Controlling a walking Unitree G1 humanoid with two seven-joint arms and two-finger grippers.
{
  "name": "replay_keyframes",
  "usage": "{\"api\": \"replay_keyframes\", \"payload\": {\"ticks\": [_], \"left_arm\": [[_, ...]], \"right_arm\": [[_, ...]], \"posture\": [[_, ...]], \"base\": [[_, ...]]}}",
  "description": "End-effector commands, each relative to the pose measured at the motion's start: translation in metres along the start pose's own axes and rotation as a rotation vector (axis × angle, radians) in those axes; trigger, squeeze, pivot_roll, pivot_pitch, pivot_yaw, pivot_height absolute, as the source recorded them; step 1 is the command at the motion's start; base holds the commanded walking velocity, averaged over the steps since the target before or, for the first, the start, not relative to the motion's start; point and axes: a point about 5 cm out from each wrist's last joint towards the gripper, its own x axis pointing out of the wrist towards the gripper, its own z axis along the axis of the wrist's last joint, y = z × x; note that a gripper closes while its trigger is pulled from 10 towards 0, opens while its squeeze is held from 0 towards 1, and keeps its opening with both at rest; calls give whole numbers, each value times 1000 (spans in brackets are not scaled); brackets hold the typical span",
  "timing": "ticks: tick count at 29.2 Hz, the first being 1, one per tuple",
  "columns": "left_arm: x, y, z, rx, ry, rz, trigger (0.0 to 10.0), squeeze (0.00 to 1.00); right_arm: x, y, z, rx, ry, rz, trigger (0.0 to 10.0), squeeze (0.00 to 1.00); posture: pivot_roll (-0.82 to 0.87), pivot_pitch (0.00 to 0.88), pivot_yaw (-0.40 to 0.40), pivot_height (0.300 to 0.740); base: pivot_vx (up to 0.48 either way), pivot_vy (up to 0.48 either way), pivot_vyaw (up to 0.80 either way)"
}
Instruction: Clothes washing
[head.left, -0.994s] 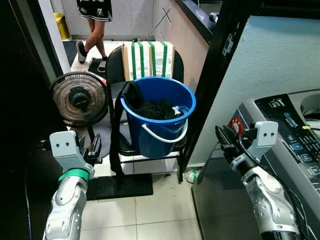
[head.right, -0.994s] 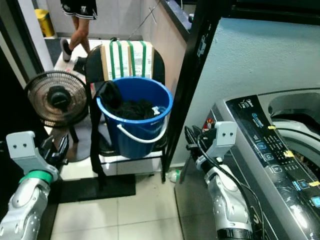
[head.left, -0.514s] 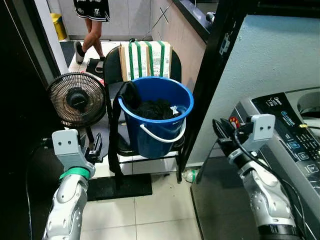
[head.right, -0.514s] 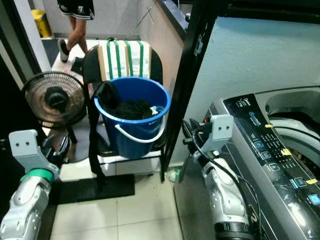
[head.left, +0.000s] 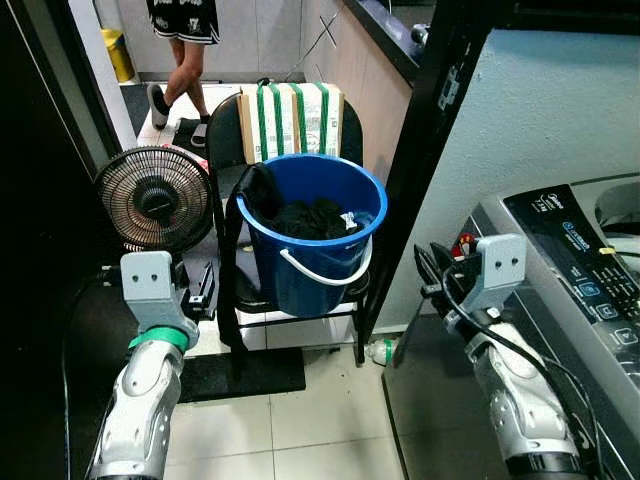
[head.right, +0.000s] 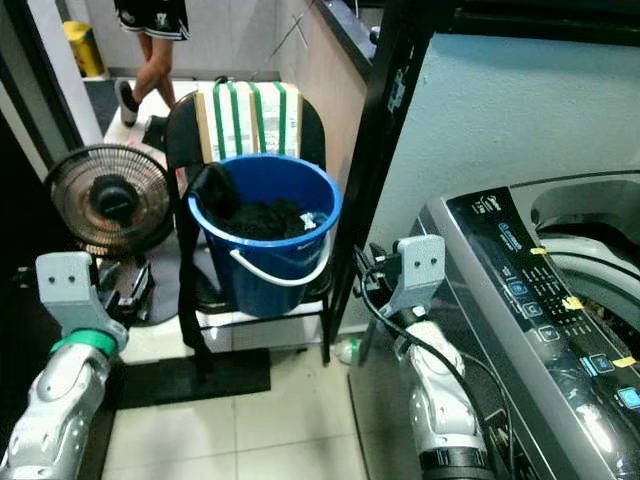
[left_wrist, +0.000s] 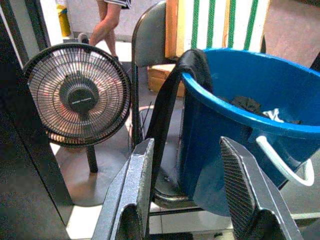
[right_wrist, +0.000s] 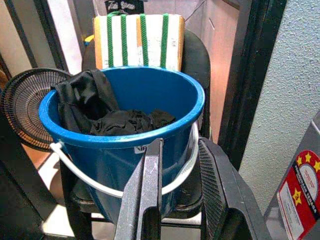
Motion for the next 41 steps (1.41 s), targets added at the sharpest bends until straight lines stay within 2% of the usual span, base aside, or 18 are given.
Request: {"api": "replay_keyframes", "payload": {"ticks": [1,19,30,33,41], "left_arm": [[-2,0,-1,-7,12,-10,10000,0],[-3,0,5,-25,-12,12,10000,0],[-1,3,9,-22,-11,18,10000,0],[-1,3,9,-19,-10,16,10000,0],[0,3,9,-11,-5,7,10000,0]], "right_arm": [[1,-1,-1,-4,2,-6,10000,0],[7,5,-1,-19,-4,40,10000,0],[11,4,1,-29,-15,41,10000,0],[11,2,0,15,-14,19,10000,0],[11,2,0,14,-24,21,10000,0]], "posture": [[84,24,9,740],[98,40,-6,740],[102,43,-7,740],[102,43,-7,740],[104,48,14,740]], "base": [[311,0,0],[323,0,0],[318,0,779],[311,0,0],[308,0,0]]}}
